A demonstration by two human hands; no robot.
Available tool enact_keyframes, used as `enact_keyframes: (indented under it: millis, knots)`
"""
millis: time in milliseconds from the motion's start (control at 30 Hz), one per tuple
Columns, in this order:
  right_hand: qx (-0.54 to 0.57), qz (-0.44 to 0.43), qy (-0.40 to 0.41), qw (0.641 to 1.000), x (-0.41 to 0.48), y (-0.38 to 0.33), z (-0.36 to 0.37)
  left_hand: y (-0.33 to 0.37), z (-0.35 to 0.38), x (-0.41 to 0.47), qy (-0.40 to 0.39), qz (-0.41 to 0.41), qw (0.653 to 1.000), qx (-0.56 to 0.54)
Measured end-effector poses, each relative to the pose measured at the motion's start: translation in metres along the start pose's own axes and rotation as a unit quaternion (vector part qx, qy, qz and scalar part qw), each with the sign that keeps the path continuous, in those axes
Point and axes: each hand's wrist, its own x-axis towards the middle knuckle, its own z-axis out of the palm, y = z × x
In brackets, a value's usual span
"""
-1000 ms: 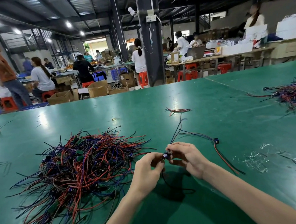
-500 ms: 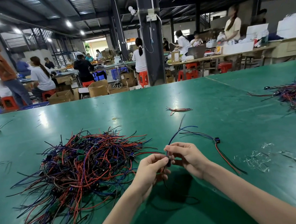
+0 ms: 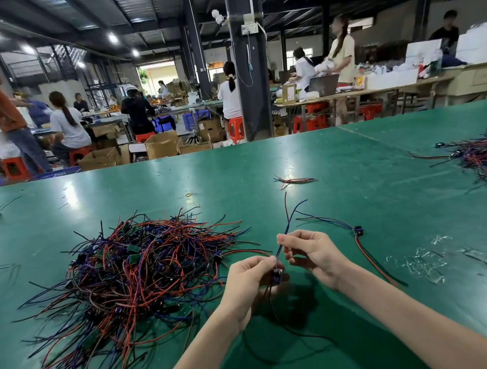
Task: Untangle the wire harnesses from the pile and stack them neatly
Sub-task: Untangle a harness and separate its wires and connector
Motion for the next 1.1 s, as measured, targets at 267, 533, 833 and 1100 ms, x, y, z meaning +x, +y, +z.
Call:
enact_keyframes:
  millis: [267,533,833,1100]
  knots:
    - [-0.016,0.003,-0.006,1.0,-0.001,-0.001,0.003,0.002,-0.003,0.001,-0.014,-0.01,0.999,-0.044]
    - [0.063,0.005,0.059,0.996,0.008,-0.012,-0.012,0.003,-0.001,-0.001,-0.055,0.005,0.997,0.046]
    - [-0.008,-0.047,0.148,0.988,0.018,-0.009,-0.02,0.004,-0.004,-0.003,-0.089,0.017,0.991,0.095]
    - [-0.36,-0.295,0.151,0.872,0.014,0.002,-0.018,0.001,-0.002,-0.004,-0.109,0.019,0.99,0.084]
